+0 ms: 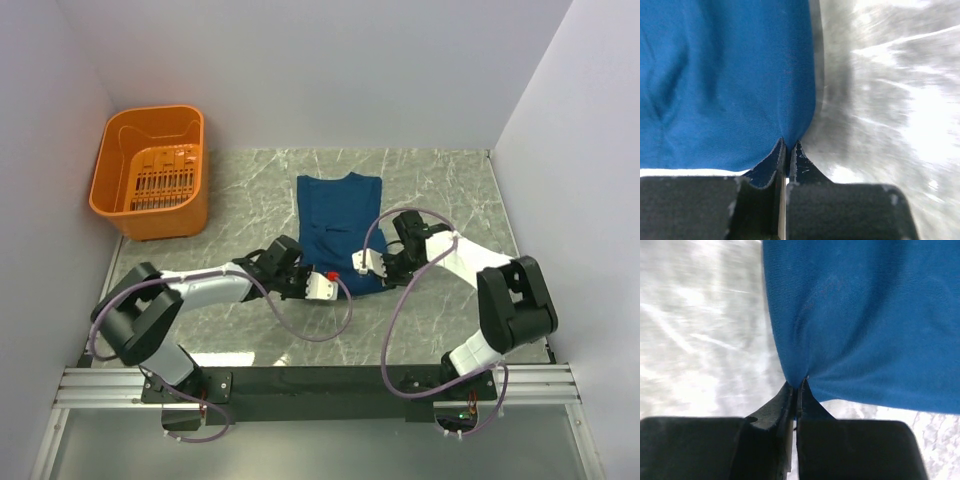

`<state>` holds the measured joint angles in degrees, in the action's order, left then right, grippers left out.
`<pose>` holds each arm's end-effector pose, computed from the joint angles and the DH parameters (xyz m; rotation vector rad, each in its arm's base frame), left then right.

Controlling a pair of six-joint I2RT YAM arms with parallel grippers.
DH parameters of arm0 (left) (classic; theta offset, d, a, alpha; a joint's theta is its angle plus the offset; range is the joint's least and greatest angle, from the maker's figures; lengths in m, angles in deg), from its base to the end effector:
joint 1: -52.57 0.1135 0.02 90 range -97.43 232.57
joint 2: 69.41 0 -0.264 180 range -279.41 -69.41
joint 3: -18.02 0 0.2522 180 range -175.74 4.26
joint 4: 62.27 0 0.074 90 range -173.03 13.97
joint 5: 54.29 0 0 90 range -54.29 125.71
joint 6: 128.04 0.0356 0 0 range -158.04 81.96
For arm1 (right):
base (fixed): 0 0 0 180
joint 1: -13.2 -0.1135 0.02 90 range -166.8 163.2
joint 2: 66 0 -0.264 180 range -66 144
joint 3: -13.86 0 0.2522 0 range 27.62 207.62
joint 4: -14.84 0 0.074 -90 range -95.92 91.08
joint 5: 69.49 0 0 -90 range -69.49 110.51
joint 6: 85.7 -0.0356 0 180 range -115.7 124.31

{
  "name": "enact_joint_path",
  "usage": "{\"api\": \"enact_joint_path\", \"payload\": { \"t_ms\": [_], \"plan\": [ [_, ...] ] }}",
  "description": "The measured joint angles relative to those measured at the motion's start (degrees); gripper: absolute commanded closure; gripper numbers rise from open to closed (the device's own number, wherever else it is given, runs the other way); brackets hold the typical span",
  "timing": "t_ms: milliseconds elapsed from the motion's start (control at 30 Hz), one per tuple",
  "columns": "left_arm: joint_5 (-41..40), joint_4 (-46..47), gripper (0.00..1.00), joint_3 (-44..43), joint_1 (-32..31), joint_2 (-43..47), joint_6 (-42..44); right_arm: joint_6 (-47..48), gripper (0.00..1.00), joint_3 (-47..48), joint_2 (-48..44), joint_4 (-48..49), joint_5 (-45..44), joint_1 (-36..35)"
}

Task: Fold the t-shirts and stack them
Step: Fold the tshirt

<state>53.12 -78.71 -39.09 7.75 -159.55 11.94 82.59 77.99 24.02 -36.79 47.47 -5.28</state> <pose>0.2069 -0.2206 0.1580 1.8614 1.5270 -0.3277 0.2508 0.1008 0.1641 -2.0594 1.7350 0.4126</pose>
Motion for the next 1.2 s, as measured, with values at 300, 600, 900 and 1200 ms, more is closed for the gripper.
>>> {"api": "enact_joint_path", "payload": {
  "t_ms": [300,600,900,1200],
  "plan": [
    [11.6,-10.2,1.0,0.4,0.0,14.1,-0.3,0.6,1.0,0.7,-14.4,-16.9,9.4,0.8],
    [19.9,-14.9,1.0,-0.5,2.9,16.5,-3.7,-13.1,1.0,7.4,-17.1,-22.2,13.5,1.0],
    [22.3,-7.9,1.0,-22.6,17.2,-3.9,-12.5,-29.5,1.0,33.2,5.9,-15.3,13.0,7.3],
    [15.6,4.1,1.0,-32.2,20.8,-19.7,-24.1,-45.8,1.0,48.8,26.6,-5.8,7.9,9.6]
  ]
}}
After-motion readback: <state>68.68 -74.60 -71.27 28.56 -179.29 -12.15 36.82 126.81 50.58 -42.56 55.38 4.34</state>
